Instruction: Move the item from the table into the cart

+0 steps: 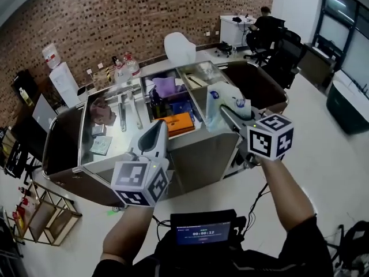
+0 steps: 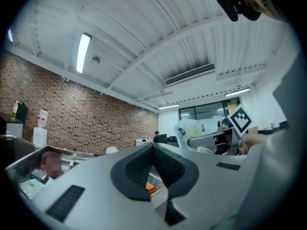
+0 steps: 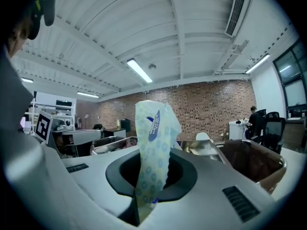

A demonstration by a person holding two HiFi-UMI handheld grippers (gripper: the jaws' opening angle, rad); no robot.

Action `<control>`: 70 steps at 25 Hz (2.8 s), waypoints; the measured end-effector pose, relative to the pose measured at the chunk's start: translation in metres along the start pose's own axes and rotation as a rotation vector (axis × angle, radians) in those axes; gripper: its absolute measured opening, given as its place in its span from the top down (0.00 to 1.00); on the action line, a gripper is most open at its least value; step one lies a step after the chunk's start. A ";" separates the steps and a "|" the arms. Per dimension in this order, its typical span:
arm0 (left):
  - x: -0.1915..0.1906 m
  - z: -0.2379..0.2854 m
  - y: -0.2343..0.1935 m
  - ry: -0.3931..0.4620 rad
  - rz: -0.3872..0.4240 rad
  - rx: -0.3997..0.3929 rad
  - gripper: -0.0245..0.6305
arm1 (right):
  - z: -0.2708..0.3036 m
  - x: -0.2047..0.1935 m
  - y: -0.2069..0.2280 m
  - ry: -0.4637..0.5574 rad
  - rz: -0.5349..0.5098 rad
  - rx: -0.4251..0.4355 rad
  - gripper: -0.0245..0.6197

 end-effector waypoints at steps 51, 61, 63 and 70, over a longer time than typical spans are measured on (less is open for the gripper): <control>-0.076 0.690 -0.227 -0.327 -0.281 0.172 0.96 | 0.558 -0.039 0.548 -0.883 -0.104 0.009 0.95; -0.111 0.710 -0.241 -0.411 -0.322 0.162 0.96 | 0.579 -0.079 0.564 -1.029 -0.073 -0.044 0.95; -0.113 0.711 -0.242 -0.407 -0.326 0.161 0.96 | 0.582 -0.084 0.565 -1.049 -0.093 -0.057 0.94; -0.115 0.709 -0.242 -0.410 -0.320 0.162 0.96 | 0.580 -0.085 0.565 -1.075 -0.111 -0.057 0.86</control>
Point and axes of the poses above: the fingertips, and each gripper's own axes: z forward along the fingers, y to its right, x out of its top, the point moved 4 cm from there along -z, backward along the fingers
